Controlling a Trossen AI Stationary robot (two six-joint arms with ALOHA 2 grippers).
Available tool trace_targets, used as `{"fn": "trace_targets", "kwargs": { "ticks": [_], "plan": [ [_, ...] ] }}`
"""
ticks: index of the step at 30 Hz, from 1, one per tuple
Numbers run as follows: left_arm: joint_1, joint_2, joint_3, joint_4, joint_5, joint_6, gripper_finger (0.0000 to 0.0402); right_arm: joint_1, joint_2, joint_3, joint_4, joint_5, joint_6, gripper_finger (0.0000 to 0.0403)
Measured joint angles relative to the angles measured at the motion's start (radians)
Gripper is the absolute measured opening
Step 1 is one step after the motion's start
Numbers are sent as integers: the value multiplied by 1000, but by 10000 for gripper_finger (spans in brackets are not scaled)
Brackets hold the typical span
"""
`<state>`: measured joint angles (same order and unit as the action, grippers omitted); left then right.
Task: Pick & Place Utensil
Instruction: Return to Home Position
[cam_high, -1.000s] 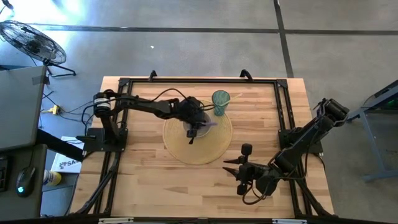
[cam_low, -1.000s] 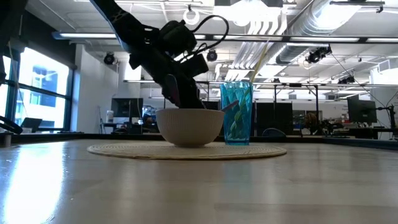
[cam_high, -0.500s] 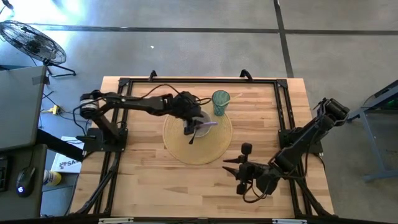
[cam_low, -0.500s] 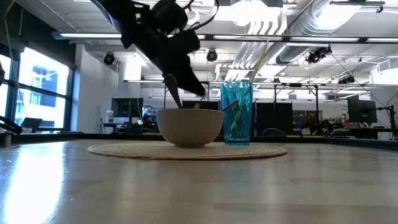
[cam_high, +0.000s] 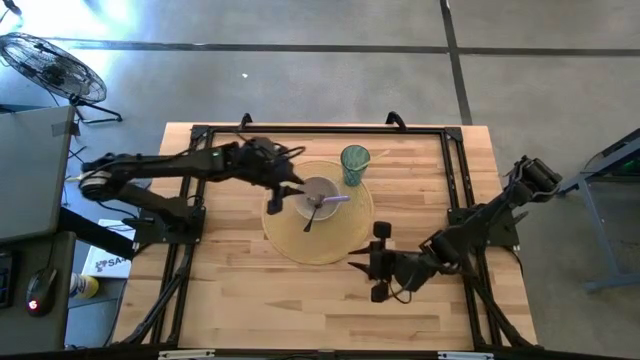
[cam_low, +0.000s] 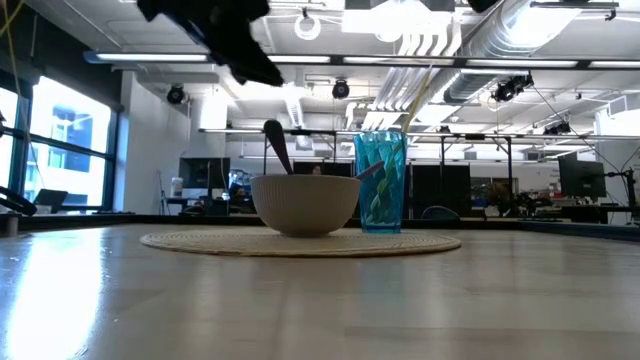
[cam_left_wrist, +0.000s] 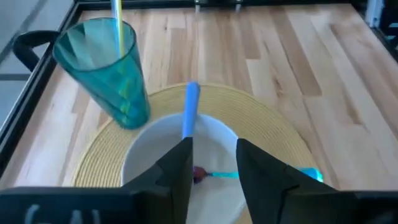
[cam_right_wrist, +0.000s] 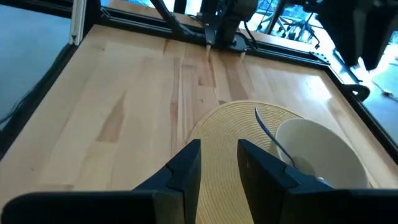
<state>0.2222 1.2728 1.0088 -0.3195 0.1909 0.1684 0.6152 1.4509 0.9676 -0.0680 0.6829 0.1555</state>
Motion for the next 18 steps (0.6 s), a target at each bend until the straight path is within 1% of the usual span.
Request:
{"fn": "trace_targets", "kwargs": {
  "ticks": [4, 6, 13, 18],
  "plan": [
    [0, -135, -87, 3, -20, -18, 96, -34, 0, 0, 15, -44, -8, 99],
    [0, -208, -127, 0, -29, -38, 86, -50, 0, 0, 39, -79, -38, 99],
    [0, -458, -239, 18, -36, -75, 61, -149, 0, 0, 115, -245, -135, 96],
    [0, -622, -313, 29, -64, -97, 52, -214, 0, 0, 179, -358, -201, 80]
  ]
}}
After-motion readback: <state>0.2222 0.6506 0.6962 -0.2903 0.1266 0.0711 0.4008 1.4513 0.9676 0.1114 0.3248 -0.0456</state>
